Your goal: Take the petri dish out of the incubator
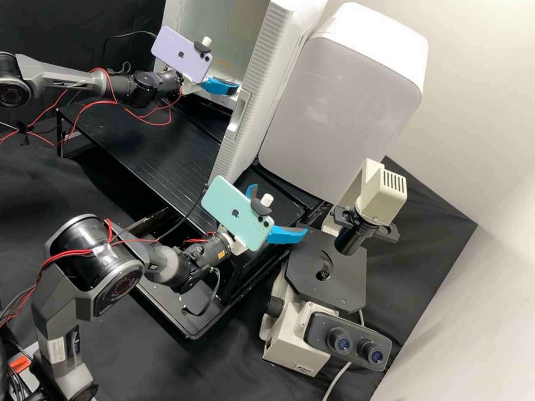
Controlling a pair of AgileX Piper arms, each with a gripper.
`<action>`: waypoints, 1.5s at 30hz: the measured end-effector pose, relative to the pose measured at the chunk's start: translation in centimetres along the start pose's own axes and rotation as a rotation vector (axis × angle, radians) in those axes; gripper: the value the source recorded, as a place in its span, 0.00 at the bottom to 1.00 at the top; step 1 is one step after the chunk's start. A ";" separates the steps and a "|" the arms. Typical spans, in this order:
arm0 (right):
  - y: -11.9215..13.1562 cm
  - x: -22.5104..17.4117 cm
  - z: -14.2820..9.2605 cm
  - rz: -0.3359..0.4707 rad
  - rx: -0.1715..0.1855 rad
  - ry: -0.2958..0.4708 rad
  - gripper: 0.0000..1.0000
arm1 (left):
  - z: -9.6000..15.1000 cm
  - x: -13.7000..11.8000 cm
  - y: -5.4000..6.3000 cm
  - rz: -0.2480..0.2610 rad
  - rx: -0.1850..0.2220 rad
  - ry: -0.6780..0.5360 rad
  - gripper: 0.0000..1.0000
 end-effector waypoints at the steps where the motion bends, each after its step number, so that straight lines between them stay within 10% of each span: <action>1: 0.0 0.0 0.0 0.000 0.000 0.000 1.00 | 0.0 0.0 0.0 0.002 0.003 -0.001 0.00; 45: 0.0 0.0 0.0 0.000 0.000 0.000 1.00 | 0.1 0.0 -0.2 -0.005 0.007 -0.021 0.00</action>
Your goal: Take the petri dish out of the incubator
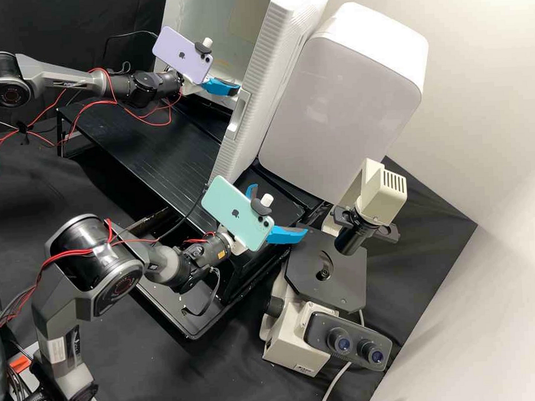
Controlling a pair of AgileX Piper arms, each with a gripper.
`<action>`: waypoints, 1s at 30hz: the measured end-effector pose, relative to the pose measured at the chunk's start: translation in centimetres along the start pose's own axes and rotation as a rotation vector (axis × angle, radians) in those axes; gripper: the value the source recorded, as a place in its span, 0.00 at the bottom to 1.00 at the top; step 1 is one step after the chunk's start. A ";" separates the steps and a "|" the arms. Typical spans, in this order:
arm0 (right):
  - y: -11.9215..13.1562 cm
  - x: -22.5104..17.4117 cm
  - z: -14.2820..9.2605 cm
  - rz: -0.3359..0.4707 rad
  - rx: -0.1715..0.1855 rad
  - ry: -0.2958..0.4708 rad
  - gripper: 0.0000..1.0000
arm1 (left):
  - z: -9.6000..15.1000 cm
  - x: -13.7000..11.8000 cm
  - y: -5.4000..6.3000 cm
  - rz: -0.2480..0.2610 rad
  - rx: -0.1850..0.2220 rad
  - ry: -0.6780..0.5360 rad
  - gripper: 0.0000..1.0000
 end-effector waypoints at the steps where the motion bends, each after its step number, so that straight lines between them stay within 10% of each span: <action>1: 0.0 0.0 0.0 0.000 0.000 0.000 1.00 | 0.0 0.0 0.0 0.000 0.000 0.000 0.00; 30: 0.0 0.0 0.0 0.000 0.000 0.000 1.00 | 0.2 0.0 -0.1 -0.008 0.000 -0.018 0.00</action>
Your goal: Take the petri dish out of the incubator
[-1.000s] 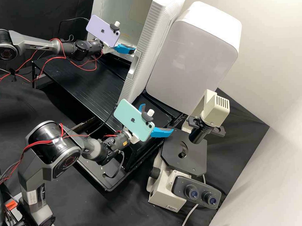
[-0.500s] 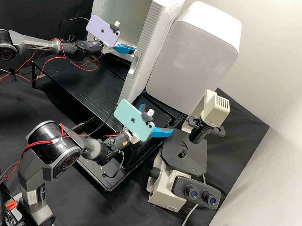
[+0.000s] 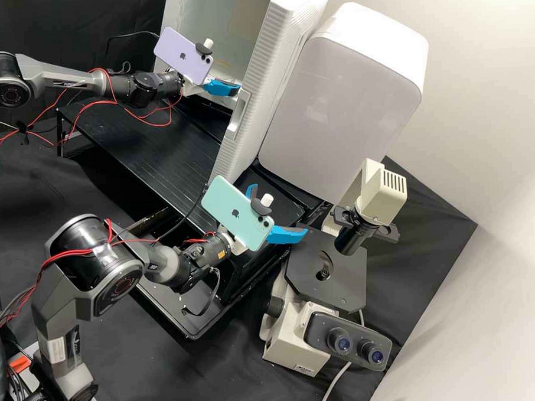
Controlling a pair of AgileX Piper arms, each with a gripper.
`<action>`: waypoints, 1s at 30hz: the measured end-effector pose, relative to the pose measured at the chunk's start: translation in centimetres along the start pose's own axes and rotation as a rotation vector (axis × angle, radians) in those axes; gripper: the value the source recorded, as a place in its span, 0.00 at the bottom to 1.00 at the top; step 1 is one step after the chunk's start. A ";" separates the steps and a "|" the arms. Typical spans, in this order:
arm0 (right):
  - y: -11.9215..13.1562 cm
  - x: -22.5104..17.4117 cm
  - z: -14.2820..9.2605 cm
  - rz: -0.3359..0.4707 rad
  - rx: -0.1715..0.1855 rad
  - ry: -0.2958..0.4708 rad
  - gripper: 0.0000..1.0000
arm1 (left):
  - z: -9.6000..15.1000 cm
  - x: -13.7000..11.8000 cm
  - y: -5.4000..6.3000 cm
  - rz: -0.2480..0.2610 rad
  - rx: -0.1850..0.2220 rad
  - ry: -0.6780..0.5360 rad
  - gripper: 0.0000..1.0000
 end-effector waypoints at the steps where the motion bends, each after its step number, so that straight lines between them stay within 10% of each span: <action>1: 0.0 0.0 0.0 0.000 0.000 0.000 1.00 | 0.0 0.0 0.0 -0.001 0.000 -0.002 0.00; 30: 0.0 0.0 0.0 0.000 0.000 0.000 1.00 | 0.3 0.0 -0.2 -0.014 0.000 -0.029 0.00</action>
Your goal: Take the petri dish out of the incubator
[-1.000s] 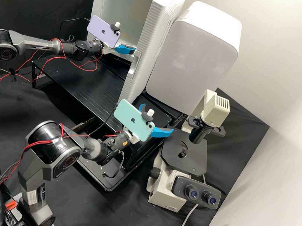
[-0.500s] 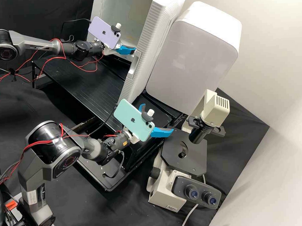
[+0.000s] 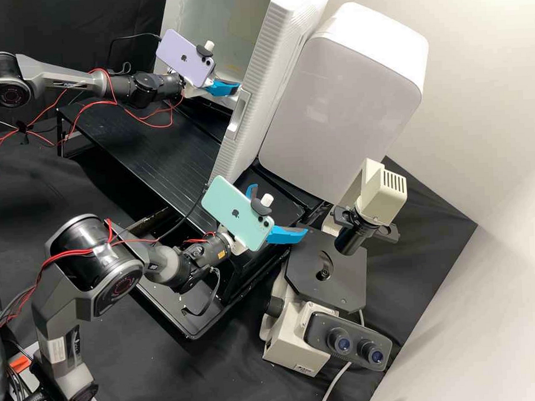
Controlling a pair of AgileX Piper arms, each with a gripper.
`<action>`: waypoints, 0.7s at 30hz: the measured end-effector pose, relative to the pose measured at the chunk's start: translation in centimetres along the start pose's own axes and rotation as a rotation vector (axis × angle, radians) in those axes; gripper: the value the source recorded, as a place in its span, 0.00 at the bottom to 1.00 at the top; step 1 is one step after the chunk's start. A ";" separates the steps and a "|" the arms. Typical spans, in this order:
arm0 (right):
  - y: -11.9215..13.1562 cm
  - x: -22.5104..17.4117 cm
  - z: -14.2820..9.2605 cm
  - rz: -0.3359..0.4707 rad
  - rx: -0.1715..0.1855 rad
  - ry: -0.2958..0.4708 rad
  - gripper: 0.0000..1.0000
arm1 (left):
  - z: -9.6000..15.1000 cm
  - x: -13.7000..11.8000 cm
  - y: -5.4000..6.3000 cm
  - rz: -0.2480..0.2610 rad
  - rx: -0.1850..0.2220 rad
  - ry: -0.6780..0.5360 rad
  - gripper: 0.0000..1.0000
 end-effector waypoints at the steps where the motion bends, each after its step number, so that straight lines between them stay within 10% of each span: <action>1: 0.0 0.0 0.0 0.000 0.000 0.000 1.00 | 0.0 0.0 0.0 0.000 0.000 0.000 0.00; 21: 0.0 0.0 0.0 0.000 0.000 0.000 1.00 | -0.8 -1.0 -1.2 0.002 0.012 -0.008 0.00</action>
